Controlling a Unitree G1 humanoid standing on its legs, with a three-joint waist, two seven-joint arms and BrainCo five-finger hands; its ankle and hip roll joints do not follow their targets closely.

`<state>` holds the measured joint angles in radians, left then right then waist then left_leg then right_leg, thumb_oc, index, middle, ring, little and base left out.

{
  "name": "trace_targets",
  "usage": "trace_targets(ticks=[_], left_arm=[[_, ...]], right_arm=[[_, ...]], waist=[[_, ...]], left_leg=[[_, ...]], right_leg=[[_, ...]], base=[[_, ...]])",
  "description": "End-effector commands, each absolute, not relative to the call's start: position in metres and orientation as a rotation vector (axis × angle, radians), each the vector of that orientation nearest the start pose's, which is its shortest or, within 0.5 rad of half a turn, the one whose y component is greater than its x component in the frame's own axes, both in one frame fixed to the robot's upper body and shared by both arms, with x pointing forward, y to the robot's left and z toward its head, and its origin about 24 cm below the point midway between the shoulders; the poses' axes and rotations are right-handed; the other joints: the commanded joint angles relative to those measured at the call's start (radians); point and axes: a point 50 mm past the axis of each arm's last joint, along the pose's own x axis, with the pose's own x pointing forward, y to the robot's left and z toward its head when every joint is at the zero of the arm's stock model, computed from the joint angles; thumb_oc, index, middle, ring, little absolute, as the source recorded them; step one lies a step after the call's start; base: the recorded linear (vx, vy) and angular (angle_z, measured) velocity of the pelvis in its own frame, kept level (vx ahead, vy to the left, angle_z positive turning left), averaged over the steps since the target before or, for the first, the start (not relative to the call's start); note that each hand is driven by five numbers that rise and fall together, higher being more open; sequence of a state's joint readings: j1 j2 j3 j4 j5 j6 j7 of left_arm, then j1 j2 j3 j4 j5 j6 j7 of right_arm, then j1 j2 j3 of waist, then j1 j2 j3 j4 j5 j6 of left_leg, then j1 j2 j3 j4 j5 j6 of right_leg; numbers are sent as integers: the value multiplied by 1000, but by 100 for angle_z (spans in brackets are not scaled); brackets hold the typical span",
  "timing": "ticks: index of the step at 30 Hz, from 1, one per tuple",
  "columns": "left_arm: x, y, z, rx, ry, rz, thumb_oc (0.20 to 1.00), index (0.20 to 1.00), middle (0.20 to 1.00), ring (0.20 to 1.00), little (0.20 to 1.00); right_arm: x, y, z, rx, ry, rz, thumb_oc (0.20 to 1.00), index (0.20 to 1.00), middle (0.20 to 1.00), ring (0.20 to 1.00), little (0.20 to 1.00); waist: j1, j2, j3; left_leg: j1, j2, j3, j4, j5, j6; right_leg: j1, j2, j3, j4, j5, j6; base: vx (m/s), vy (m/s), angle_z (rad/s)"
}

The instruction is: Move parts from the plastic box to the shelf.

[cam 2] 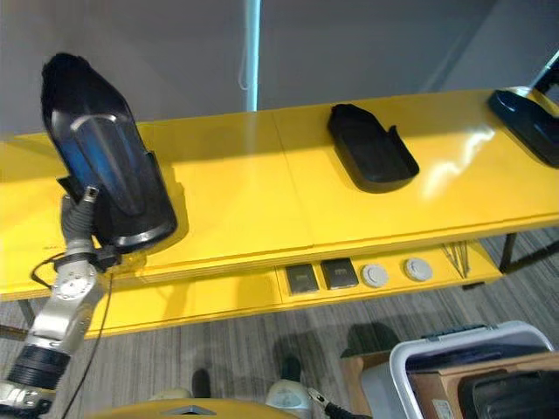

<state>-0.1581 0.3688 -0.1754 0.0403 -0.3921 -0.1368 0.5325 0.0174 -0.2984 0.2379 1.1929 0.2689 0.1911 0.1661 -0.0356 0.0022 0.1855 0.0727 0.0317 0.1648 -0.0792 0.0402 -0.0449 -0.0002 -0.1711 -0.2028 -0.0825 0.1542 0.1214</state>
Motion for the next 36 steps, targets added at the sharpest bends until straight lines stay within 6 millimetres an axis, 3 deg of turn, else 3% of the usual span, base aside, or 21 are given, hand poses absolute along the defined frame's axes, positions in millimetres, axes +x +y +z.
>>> trace_targets(ticks=[1, 6, 11, 19, 21, 22, 30, 34, 36], left_arm=[[301, 177, 150, -146, -478, 281, 200, 200, 200, 200, 200], [320, 162, 154, -101, -435, 259, 200, 200, 200, 200, 200], [341, 176, 155, -42, -351, 334, 200, 200, 200, 200, 200], [354, 192, 146, 0, -237, 351, 200, 200, 200, 200, 200], [356, 192, 142, 17, -200, 351, 661, 661, 661, 661, 661], [358, 191, 136, 35, -152, 315, 1000, 1000, 1000, 1000, 1000], [364, 196, 109, 118, 66, 319, 1000, 1000, 1000, 1000, 1000], [364, 211, 92, 228, 201, 399, 1000, 1000, 1000, 1000, 1000], [365, 220, 93, 313, 204, 446, 1000, 1000, 1000, 1000, 1000]], right_arm=[[88, -240, -160, -125, 1414, 55, 1000, 1000, 1000, 1000, 1000], [116, -241, -152, -160, 1342, 76, 1000, 1000, 1000, 1000, 1000], [127, -245, -147, -178, 1311, 85, 1000, 1000, 1000, 1000, 1000], [129, -252, -145, -202, 1310, 95, 1000, 1000, 1000, 1000, 1000], [132, -252, -144, -200, 1303, 94, 1000, 1000, 1000, 1000, 1000], [133, -252, -143, -195, 1298, 93, 1000, 1000, 1000, 1000, 1000], [146, -249, -139, -184, 1275, 96, 1000, 1000, 1000, 1000, 1000], [147, -250, -139, -155, 1278, 78, 1000, 1000, 1000, 1000, 1000], [148, -251, -138, -148, 1281, 79, 1000, 1000, 1000, 1000, 1000]], waist=[[-13, 35, 89], [-32, 37, 136], [-49, 42, 168], [-51, 51, 193], [-51, 53, 197], [-52, 54, 199], [-55, 60, 214], [-58, 63, 213], [-60, 64, 213]], left_leg=[[-58, 30, -5, -8, -50, -11], [-95, 39, 5, -8, -25, -20], [-121, 50, 23, -8, 0, -30], [-143, 60, 36, -5, 19, -37], [-144, 60, 37, -4, 18, -37], [-144, 60, 38, -3, 18, -38], [-147, 59, 42, 1, 17, -36], [-142, 59, 46, 7, 14, -33], [-141, 59, 49, 10, 14, -33]], right_leg=[[14, 67, -19, 57, -173, -36], [-17, 85, 3, 67, -176, -48], [-36, 94, 17, 86, -188, -55], [-42, 87, 10, 104, -208, -65], [-44, 85, 9, 102, -208, -66], [-45, 83, 8, 101, -208, -66], [-53, 81, 14, 102, -207, -66], [-51, 76, 11, 108, -211, -67], [-51, 74, 9, 113, -213, -67]], base=[[-136, 10, -10], [-48, 12, -7], [-8, 16, -14], [2, 11, -3], [0, 0, 0], [0, 0, 0], [0, 0, 0], [16, 6, 0], [24, 10, -6]])
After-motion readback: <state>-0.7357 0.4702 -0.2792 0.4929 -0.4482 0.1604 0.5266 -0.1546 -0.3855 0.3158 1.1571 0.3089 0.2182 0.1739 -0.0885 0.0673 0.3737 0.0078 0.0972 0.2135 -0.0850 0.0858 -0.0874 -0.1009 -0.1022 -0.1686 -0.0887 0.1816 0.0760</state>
